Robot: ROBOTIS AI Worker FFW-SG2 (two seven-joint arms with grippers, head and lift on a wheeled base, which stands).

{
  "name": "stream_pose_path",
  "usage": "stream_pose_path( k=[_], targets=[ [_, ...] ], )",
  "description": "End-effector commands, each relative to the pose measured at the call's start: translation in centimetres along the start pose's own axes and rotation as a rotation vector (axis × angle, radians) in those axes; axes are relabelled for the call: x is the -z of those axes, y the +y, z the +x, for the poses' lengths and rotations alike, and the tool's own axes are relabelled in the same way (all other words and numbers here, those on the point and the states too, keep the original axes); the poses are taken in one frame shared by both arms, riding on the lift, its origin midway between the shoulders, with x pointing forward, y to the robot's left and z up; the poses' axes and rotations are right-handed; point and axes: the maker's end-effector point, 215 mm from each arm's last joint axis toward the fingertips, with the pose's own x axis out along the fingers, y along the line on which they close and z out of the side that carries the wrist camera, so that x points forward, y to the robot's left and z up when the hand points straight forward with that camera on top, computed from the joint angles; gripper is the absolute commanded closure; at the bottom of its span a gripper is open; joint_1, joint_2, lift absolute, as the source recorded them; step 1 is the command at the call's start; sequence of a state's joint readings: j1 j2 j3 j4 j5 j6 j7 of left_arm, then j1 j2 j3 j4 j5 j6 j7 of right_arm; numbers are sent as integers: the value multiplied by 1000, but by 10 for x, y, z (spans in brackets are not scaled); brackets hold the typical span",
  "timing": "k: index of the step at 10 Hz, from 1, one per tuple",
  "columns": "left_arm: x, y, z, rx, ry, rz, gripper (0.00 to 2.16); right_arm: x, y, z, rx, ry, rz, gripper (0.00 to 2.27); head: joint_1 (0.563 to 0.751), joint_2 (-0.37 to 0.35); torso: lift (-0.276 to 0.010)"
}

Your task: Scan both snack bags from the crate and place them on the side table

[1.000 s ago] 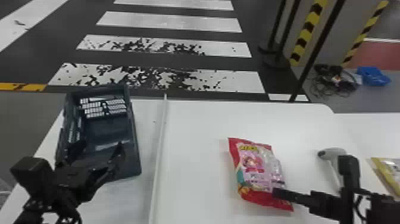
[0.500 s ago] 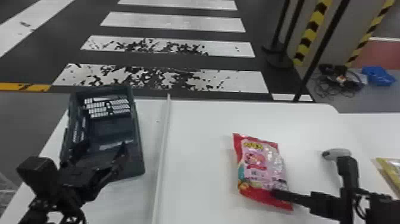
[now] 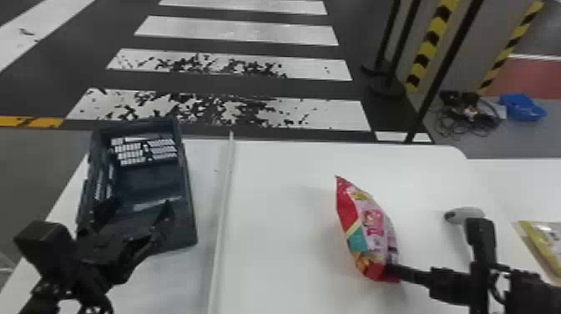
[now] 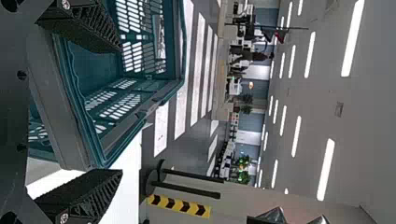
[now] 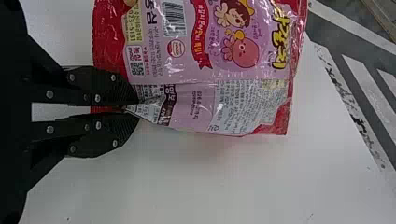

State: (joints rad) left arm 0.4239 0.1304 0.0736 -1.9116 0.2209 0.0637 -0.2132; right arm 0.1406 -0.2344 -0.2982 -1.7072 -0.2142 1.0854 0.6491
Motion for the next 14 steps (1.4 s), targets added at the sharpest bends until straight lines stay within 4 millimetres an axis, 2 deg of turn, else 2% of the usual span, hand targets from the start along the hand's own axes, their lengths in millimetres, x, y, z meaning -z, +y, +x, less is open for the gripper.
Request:
stream_pose_path(
  k=[1,4,5,6,8,10,12,14],
  targets=[
    [0,0,-1,-1,1,0,80,-14,1,-12,-3,-44,1,2256,695,-78,-95],
    [3,1,-3,-3,6,2,80,-56,-4,-53,7,-160,34,2253,695,-97,-95],
    [3,1,-3,-3,6,3,80,-69,-11,-68,21,-202,45,2253,695,-110,-95],
    [2,2,-4,-4,6,4,80,-84,-27,-86,49,-256,73,2253,695,-128,-95],
    [2,1,-3,-3,5,3,80,-119,-77,-129,176,-378,119,2253,695,-173,-95],
    [1,0,-2,-1,3,3,80,-150,-124,-164,278,-526,133,2253,695,-254,-95],
    [0,-1,-1,1,1,3,80,-166,-178,-194,410,-644,152,2253,695,-336,-95],
    [-1,-1,-1,1,-1,4,80,-168,-226,-208,543,-685,163,2253,695,-350,-95]
  ],
)
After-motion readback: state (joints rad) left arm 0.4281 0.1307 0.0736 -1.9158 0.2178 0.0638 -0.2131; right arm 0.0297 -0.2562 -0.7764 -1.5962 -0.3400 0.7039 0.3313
